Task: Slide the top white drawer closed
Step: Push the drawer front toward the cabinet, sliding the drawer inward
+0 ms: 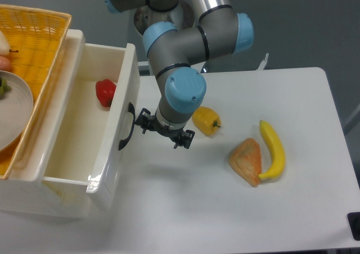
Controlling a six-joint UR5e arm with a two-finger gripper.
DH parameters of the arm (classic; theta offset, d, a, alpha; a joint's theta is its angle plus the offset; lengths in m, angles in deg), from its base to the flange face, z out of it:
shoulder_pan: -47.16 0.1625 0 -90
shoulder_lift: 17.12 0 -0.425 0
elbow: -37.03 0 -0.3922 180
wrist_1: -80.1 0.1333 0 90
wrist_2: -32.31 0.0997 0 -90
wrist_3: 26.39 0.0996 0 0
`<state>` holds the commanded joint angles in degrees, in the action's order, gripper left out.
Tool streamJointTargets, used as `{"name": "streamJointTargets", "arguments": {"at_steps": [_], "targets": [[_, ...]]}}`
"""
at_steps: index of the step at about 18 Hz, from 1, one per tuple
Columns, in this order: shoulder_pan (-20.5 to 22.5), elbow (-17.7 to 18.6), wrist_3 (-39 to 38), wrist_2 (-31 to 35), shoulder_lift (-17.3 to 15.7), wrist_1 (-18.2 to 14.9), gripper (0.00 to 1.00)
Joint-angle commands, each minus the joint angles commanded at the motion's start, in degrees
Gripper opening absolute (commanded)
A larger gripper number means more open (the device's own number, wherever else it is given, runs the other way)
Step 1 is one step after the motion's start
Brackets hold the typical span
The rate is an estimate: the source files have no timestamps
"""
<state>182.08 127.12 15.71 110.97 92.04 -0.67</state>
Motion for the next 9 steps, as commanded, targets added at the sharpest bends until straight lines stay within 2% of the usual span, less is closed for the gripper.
{"name": "streamJointTargets", "arguments": {"at_steps": [9], "targets": [[-2.0, 0.0, 0.0, 0.0, 0.0, 0.2, 1.0]]}}
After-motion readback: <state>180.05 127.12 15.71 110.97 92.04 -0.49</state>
